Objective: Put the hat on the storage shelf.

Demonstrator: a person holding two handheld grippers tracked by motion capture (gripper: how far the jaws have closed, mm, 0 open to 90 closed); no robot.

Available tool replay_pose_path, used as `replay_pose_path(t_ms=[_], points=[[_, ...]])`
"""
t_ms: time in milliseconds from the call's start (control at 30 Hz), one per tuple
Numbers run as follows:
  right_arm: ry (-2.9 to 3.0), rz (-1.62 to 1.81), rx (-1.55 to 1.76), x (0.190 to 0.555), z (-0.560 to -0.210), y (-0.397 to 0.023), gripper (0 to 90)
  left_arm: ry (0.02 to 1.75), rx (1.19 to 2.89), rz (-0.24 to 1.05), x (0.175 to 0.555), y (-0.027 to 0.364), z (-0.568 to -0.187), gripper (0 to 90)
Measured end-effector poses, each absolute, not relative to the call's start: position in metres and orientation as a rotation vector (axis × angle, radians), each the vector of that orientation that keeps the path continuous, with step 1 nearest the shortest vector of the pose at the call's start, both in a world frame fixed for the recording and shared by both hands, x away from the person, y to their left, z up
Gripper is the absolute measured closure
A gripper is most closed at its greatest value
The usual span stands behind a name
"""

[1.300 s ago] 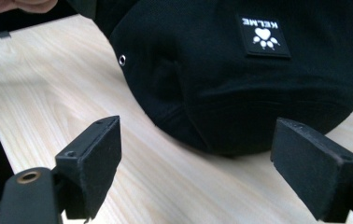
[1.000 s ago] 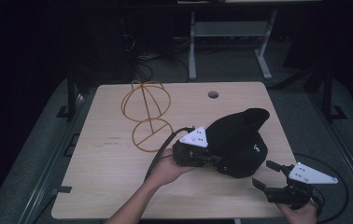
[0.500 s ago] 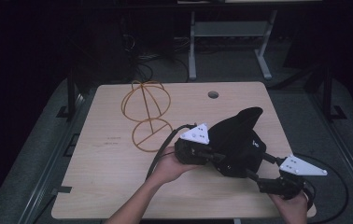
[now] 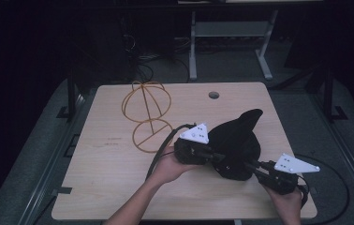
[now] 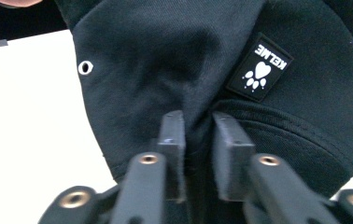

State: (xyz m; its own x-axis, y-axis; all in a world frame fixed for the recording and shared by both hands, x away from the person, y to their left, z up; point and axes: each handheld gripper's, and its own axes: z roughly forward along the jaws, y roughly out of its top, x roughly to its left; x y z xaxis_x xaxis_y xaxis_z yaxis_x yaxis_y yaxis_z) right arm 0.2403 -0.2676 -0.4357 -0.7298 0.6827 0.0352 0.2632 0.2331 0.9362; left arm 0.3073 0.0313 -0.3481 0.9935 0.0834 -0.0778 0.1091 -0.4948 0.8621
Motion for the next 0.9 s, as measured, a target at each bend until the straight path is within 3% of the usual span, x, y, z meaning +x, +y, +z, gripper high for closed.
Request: replay_pose_path(t_ms=[167,367,700,900], points=[[2.130,1.524,0.879,0.238,-0.433,-0.271,84.8,0.147,2.097,-0.012,0.307,0.033,-0.347,83.7],[2.125,1.539,0.870,0.236,-0.427,-0.275,85.7,0.196,2.109,0.007,0.309,0.041,-0.345,69.8],[2.124,1.533,0.858,0.235,-0.414,-0.282,86.3,0.238,2.112,0.075,0.306,0.059,-0.344,53.9],[2.133,1.514,0.858,0.237,-0.402,-0.286,86.4,0.254,2.103,0.094,0.302,0.072,-0.343,49.2]])
